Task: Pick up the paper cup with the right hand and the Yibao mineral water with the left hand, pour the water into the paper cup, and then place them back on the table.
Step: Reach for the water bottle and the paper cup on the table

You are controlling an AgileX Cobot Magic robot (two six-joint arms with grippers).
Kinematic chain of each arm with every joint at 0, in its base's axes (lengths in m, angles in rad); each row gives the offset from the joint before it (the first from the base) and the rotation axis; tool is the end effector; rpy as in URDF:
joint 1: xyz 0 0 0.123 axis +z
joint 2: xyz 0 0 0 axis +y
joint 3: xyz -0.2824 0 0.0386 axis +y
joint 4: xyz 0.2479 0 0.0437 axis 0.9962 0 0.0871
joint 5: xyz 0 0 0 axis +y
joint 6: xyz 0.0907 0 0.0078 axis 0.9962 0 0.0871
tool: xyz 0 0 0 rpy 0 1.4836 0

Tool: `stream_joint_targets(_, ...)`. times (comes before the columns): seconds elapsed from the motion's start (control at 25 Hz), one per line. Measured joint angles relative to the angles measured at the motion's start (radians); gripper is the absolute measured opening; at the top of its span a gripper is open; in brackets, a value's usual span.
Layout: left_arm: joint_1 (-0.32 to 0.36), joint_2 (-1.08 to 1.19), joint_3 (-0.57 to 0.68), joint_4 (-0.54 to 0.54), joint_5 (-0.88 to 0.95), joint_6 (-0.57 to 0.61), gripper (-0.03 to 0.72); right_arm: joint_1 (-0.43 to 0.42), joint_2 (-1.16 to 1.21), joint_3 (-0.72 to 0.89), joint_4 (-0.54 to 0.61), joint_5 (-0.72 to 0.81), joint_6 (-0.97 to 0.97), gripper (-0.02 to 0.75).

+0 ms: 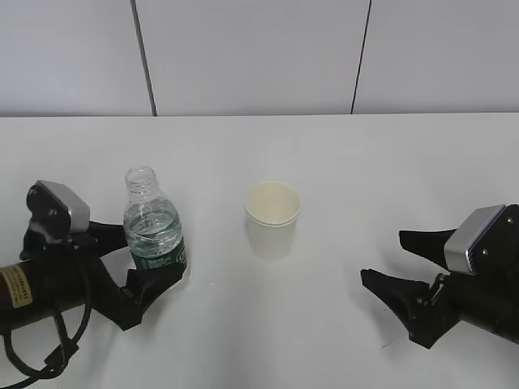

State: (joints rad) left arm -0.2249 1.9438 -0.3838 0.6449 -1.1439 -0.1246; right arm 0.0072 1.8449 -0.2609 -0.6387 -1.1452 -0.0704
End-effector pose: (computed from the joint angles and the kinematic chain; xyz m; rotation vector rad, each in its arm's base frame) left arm 0.2373 -0.1053 0.0933 0.7514 1.8174 -0.6048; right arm 0.2228 0.0510 0.1033 -0.7105 1.8176 0.3386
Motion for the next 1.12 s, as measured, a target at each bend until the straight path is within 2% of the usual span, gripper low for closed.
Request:
stream_joint_targets(0.2, -0.040, 0.050, -0.055, -0.002, -0.001, -0.003, 0.605, 0.000, 0.000, 0.000, 0.000, 0.000, 0.000, 0.659)
stream_joint_targets(0.52, -0.046, 0.069, -0.069, -0.066, 0.000, -0.004, 0.585, 0.000, 0.000, 0.000, 0.000, 0.000, 0.000, 0.647)
stream_joint_targets(0.88, -0.047, 0.069, -0.069, -0.065, 0.000, -0.004, 0.433, 0.000, 0.000, -0.002, 0.000, 0.000, 0.000, 0.640)
stream_joint_targets(1.12, -0.047, 0.069, -0.069, -0.065, 0.000, -0.004, 0.405, 0.000, 0.000, -0.025, -0.042, 0.000, -0.002, 0.627)
